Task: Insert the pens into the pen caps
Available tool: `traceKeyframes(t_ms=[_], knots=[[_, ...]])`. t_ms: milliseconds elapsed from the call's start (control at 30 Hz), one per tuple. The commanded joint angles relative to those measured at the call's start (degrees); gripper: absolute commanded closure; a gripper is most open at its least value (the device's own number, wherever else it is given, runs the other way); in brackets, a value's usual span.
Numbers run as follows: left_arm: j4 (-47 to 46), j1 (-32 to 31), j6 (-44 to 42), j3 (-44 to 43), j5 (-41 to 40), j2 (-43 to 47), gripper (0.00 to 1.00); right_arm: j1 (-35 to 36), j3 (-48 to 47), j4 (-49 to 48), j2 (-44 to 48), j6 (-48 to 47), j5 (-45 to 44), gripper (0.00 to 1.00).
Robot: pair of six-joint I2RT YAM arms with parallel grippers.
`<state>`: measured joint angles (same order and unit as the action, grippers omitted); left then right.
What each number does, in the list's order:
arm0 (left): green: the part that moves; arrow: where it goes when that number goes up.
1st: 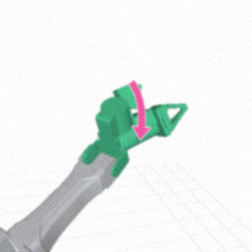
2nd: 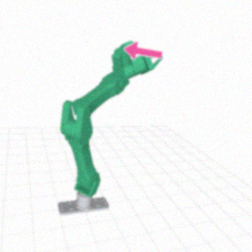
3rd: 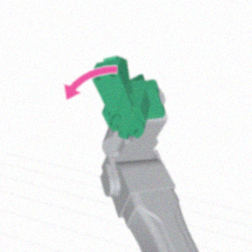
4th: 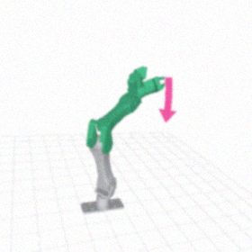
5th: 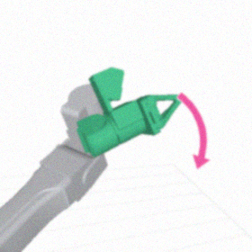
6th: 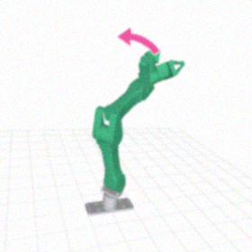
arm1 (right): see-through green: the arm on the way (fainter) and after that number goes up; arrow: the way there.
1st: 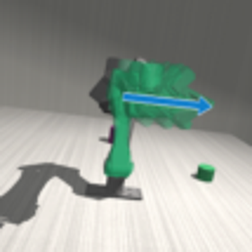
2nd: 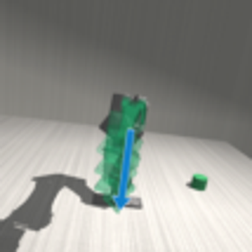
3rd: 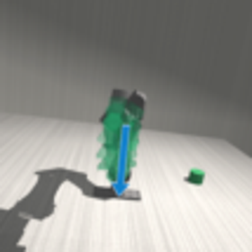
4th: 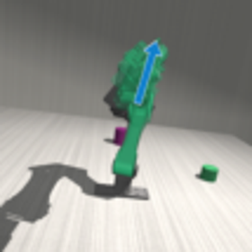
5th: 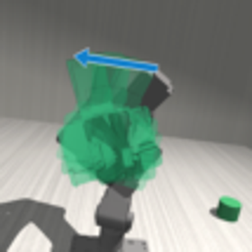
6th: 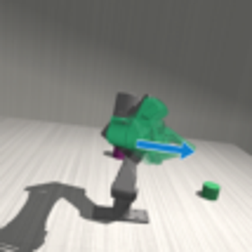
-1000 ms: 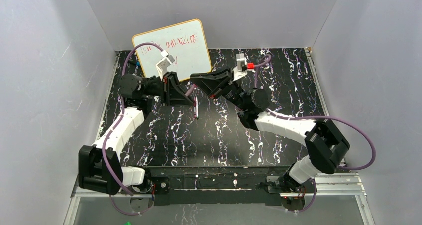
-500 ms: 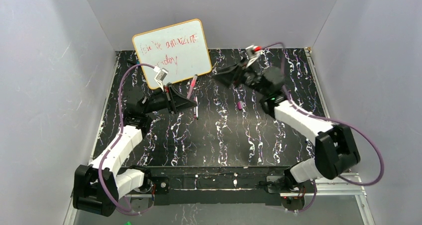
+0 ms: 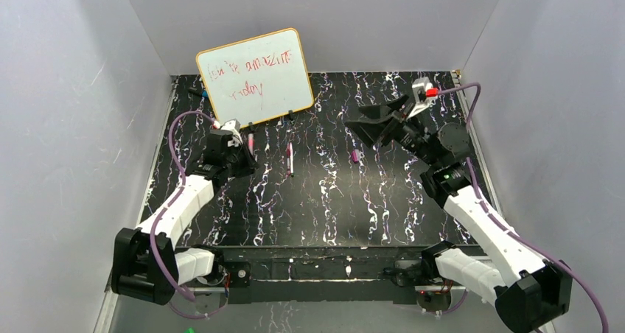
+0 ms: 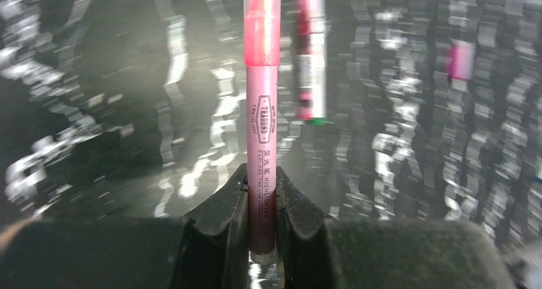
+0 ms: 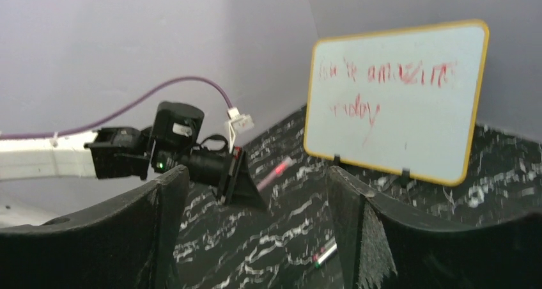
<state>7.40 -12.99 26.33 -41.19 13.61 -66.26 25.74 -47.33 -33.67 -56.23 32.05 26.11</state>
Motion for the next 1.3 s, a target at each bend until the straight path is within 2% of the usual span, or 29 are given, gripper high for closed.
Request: traceKeyframes(t_ms=[0, 200, 400, 667, 700, 833, 933, 1067, 1267], knots=[[7.95, -0.18, -0.38, 0.20, -21.27, -1.96, 1.00, 0.10, 2.49, 9.10, 4.96, -4.72, -1.89, 0.15], [8.10, -2.00, 1.79, -0.41, -27.44, -7.37, 1.00, 0.04, 4.08, 13.29, 10.74, -6.36, -2.52, 0.15], [9.27, -8.07, 0.44, -3.63, -36.59, -15.19, 1.00, 0.05, 5.68, 14.40, 13.37, -6.13, -2.44, 0.15], [5.92, -9.15, -0.61, -5.47, -35.89, -22.04, 1.00, 0.07, 6.10, 15.24, 14.25, -5.03, -0.56, 0.15], [5.91, -9.15, -0.81, -5.82, -35.83, -22.64, 0.99, 0.12, 6.15, 15.39, 14.36, -4.99, -0.47, 0.15], [6.00, -9.16, -1.33, -6.97, -34.64, -24.62, 0.74, 0.02, 6.52, 15.39, 14.37, -4.73, -0.29, 0.15], [6.51, -9.16, -1.54, -7.68, -34.14, -25.20, 0.66, 0.11, 6.55, 15.52, 13.97, -4.55, -0.27, 0.15], [7.66, -9.07, -1.87, -8.67, -33.34, -24.60, 0.62, 0.04, 6.64, 16.01, 13.43, -4.62, -0.31, 0.15], [12.25, -9.20, -4.30, -15.80, -30.68, -20.33, 0.62, 0.04, 7.11, 17.29, 13.20, -5.33, -0.88, 0.15]])
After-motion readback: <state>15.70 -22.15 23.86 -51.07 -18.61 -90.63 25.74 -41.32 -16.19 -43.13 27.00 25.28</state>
